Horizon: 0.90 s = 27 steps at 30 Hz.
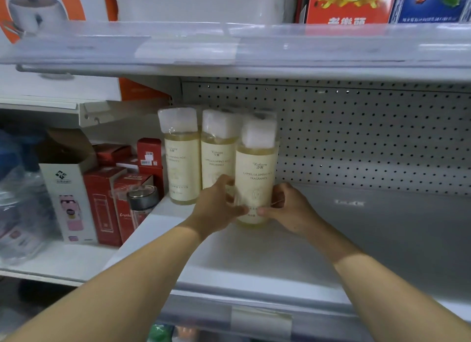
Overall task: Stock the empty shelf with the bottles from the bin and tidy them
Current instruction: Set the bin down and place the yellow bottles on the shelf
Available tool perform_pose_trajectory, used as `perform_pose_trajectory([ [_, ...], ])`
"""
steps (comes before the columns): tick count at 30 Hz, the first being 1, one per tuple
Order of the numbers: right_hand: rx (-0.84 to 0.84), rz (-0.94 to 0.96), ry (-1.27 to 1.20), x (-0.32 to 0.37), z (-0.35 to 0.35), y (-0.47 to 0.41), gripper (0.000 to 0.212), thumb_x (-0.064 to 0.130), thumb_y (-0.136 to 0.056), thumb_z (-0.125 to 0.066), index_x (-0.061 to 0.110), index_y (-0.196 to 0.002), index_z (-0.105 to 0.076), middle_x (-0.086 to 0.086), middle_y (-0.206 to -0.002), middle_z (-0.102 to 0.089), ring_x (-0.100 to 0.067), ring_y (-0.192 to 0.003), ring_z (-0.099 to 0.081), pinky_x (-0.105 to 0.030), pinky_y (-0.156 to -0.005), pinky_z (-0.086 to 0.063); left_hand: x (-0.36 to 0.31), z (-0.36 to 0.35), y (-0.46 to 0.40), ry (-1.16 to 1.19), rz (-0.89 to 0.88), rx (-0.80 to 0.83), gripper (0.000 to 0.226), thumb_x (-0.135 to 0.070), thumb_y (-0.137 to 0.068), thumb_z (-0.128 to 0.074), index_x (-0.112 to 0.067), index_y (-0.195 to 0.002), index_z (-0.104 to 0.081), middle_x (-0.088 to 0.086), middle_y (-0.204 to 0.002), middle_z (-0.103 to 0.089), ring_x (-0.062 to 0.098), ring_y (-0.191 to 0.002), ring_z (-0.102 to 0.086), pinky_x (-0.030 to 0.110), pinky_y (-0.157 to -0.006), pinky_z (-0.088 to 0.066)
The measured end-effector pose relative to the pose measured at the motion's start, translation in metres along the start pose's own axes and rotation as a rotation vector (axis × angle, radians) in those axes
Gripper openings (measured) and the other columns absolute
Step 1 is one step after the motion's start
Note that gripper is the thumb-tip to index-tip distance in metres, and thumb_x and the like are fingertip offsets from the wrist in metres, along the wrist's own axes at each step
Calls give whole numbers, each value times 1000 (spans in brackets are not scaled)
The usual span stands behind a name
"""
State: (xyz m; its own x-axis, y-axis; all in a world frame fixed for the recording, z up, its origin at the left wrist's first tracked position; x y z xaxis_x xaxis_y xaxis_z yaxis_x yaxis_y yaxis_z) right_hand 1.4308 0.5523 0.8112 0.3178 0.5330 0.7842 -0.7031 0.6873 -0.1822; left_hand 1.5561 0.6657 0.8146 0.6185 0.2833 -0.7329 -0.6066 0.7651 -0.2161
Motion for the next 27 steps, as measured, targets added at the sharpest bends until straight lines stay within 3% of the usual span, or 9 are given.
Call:
perform_pose_trajectory([
  [5,-39,15,43,-3,2,-14,44,20,-80,-76,11,-117,-54,2,-102,-59,-14,-91,-58,-14,-64,-41,-3,-7,-11,-123,63,-110,50,-35,-75,-78,-16,-110,-48,1,-93,-65,19,-84,-63,35,-73,-55],
  [10,-41,10,50,-6,3,-23,43,18,-80,-75,9,-117,-54,-4,-112,-64,-15,-94,-60,-22,-77,-44,-5,-9,-18,-149,95,-125,50,-35,-75,-78,-16,-111,-49,3,-95,-65,21,-86,-62,36,-75,-54],
  [15,-46,-1,120,-3,0,-23,45,17,-88,-67,10,-129,-52,-8,-119,-62,-24,-109,-60,-28,-87,-47,-12,-14,-17,-175,104,-141,49,-31,-81,-73,-12,-119,-48,8,-103,-63,25,-93,-60,36,-79,-52],
  [20,5,-41,176,-1,3,-17,52,4,-94,-51,9,-143,-35,-12,-118,-61,-25,-107,-58,-28,-84,-45,-13,-19,-5,-194,139,-90,54,-28,-82,-72,-12,-125,-45,9,-105,-62,27,-96,-60,41,-84,-53],
  [22,52,-66,168,-4,5,-9,58,2,-92,-48,11,-146,-28,-9,-127,-56,-24,-115,-54,-27,-84,-44,-11,-20,4,-214,139,-46,59,-25,-82,-72,-14,-131,-42,7,-108,-60,26,-97,-59,40,-85,-54],
  [27,93,-42,95,2,8,17,73,14,-87,-66,15,-147,-26,-9,-144,-40,-24,-130,-42,-23,-88,-37,-12,-8,25,-266,158,-70,61,-26,-84,-70,-19,-136,-39,8,-119,-62,25,-106,-59,39,-91,-51],
])
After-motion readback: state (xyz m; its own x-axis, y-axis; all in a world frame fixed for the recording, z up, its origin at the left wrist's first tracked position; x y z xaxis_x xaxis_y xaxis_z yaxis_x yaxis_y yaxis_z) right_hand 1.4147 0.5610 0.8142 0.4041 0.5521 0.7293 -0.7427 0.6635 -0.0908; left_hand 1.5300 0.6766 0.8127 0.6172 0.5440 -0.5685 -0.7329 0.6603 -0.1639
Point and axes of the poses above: each hand's wrist, its own y-axis away from the middle knuckle, its own z-axis out of the back of the hand, x = y × z, the point moved 5 cm from there along -y, towards the middle knuckle
